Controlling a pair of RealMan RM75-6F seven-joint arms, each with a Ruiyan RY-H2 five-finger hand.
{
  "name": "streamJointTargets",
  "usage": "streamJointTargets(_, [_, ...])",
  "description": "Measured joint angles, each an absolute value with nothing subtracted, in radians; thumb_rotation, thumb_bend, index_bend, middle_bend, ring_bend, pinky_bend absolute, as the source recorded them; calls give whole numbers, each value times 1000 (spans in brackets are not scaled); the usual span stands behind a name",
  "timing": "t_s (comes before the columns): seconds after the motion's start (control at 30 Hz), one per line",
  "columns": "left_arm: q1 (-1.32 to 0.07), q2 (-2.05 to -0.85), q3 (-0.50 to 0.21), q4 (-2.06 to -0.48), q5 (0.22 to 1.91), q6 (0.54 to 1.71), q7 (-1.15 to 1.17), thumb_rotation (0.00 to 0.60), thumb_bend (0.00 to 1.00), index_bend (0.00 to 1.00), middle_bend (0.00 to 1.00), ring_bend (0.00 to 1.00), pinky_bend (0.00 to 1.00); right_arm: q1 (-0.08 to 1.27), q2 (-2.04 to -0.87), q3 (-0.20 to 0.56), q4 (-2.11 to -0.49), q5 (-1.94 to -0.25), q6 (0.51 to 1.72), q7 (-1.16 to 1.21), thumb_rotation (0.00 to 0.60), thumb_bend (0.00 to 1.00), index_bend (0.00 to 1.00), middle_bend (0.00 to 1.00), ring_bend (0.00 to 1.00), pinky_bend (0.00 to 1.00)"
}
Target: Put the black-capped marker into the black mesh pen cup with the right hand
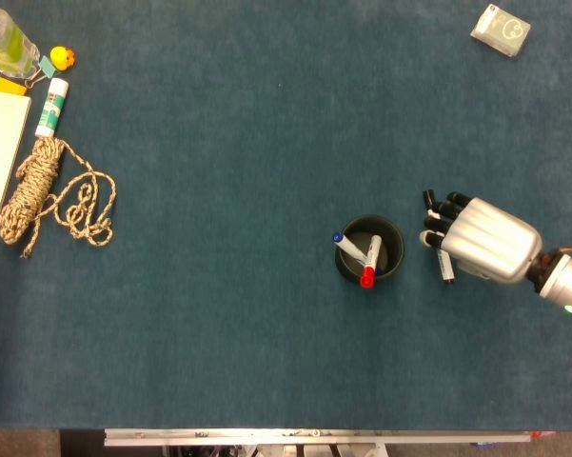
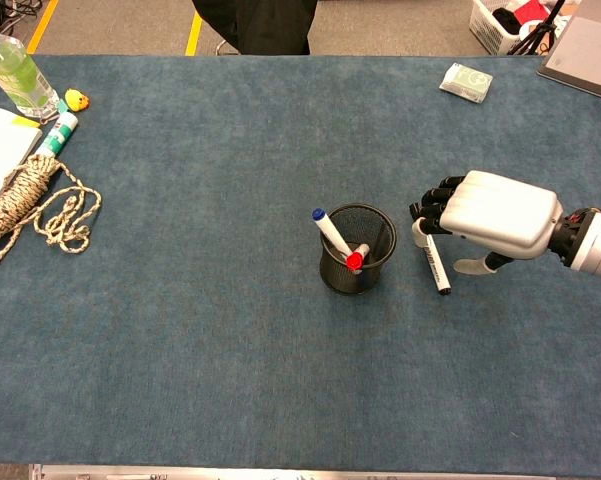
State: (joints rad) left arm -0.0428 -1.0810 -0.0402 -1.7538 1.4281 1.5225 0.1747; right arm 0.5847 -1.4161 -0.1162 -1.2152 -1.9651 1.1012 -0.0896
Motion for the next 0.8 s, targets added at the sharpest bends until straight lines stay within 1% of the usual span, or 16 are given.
streamJointTargets(0.13, [-40, -1080, -39, -1752, 1429, 1522, 170, 600, 308, 267, 271, 285, 167, 584, -1432, -130, -1182, -1974, 1123, -97, 600, 181, 467, 429, 294, 322])
streamJointTargets(0.53, [-28, -1069, -34, -1750, 1430, 1527, 152, 600, 308, 267, 271, 285, 167, 576, -1492, -168, -1105, -1989, 1166, -135, 600, 179, 486, 429, 283, 227])
streamJointTargets(0.73, [-30, -1067, -34, -1746, 1431, 1517, 146, 600, 308, 267, 271, 285, 166, 563, -1529, -169, -1053, -1985, 1208, -155, 600, 180, 504, 429, 263, 115])
streamJointTargets(0.8, [-31, -1067, -34, -1746, 1431, 1516, 144, 600, 308, 267, 271, 285, 167, 558, -1543, -170, -1039, -1982, 1219, -158, 600, 179, 504, 429, 259, 97])
